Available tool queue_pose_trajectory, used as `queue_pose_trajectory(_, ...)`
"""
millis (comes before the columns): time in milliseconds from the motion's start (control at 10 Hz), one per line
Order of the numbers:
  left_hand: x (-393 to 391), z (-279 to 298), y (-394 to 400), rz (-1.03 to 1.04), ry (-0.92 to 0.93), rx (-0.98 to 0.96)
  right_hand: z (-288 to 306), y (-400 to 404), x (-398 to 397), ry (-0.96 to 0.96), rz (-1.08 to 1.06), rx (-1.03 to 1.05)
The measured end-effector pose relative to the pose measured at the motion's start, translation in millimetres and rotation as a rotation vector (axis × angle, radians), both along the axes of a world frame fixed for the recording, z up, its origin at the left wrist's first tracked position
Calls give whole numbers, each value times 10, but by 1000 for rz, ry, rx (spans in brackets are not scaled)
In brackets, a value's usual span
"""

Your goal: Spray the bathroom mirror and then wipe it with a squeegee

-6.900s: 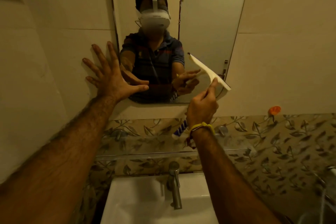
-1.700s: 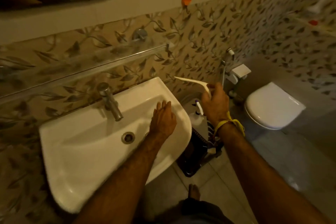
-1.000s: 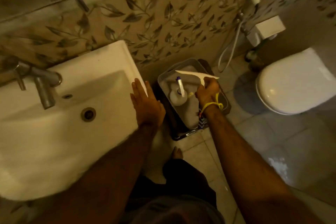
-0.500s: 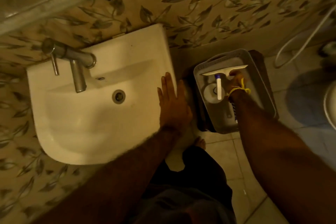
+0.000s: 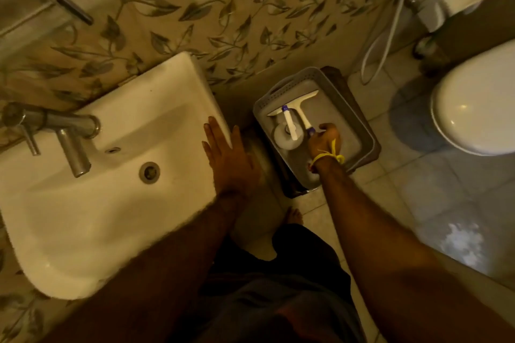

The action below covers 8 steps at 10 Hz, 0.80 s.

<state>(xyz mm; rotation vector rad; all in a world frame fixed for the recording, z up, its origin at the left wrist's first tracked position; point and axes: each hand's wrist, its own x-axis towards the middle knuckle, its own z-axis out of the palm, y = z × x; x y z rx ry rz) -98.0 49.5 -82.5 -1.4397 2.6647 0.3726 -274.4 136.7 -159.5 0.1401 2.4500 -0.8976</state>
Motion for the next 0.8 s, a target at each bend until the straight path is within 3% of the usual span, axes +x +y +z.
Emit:
queue_pose_trajectory(200,13,34,-2,-27,-49,-8,236,338,406,116,-27,-52)
queue_pose_trajectory(400,119,185,-38,-42,68,73,624,385,861,240,81,-99)
queue_pose_trajectory(700,1505,615,-270,-126,422,176,1423,-271,1988,381,258,-260)
queue_pose_trajectory(800,1930,717,-535,-85,461,230,1658,-646,2427,420,350,-321)
